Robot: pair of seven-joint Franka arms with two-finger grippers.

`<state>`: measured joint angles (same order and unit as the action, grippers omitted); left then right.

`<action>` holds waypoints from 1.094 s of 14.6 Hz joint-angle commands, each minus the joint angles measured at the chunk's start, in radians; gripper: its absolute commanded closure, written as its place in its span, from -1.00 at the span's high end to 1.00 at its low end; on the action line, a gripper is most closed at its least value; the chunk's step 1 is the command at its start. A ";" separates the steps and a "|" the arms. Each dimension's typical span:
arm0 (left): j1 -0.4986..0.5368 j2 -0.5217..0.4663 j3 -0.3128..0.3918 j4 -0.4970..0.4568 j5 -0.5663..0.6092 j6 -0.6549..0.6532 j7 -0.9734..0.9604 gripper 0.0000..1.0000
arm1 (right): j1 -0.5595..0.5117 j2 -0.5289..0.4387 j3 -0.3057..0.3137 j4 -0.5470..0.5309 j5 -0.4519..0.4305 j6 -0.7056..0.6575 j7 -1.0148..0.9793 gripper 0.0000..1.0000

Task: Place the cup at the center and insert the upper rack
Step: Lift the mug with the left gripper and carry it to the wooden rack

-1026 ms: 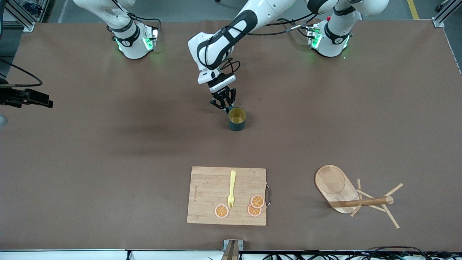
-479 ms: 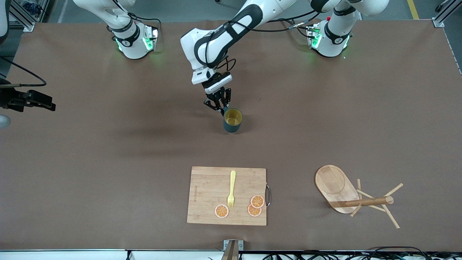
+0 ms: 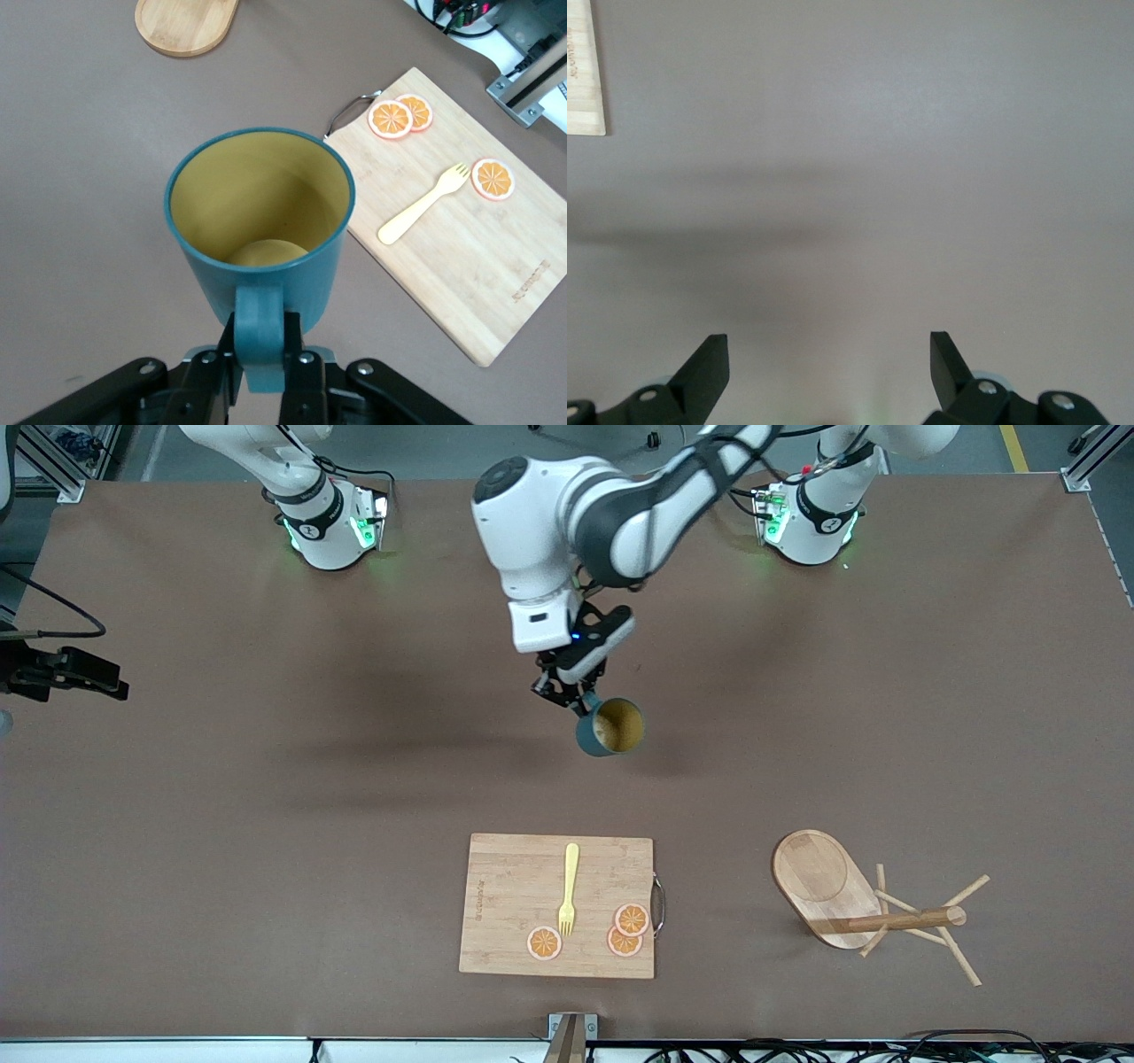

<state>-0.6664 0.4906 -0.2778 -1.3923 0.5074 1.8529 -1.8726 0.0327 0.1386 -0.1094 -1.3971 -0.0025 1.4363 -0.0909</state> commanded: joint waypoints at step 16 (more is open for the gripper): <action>0.744 0.009 -0.006 0.075 -1.062 0.075 0.815 -0.98 | -0.036 -0.099 0.011 -0.069 -0.001 -0.028 0.023 1.00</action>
<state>0.0133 0.4811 -0.2710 -1.3255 -0.4453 1.9272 -1.1337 -0.0033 0.0816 -0.1092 -1.4258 -0.0023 1.4021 -0.0847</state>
